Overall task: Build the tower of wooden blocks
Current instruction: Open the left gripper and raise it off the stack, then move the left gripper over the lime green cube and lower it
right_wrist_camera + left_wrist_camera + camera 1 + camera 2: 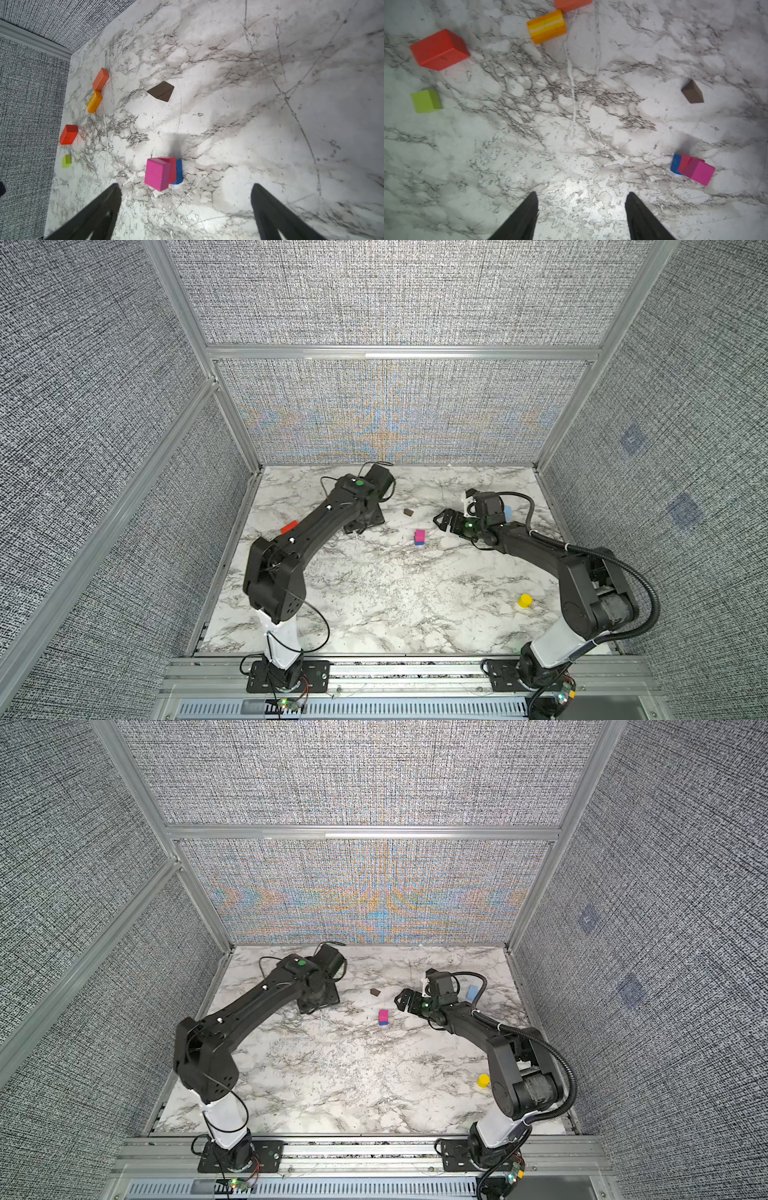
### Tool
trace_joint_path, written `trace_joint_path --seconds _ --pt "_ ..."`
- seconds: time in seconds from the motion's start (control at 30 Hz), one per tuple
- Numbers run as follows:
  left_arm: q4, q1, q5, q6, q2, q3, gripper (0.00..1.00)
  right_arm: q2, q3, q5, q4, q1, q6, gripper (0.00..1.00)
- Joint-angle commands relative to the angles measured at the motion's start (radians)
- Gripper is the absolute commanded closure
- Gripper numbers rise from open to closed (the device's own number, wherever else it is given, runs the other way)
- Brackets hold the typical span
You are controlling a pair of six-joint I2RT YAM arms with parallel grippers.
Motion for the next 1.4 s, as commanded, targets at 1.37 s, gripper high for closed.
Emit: trace_joint_path --seconds 1.37 --pt "0.481 0.707 0.1 0.229 -0.041 -0.552 0.41 0.452 0.667 -0.055 -0.145 0.163 -0.159 0.01"
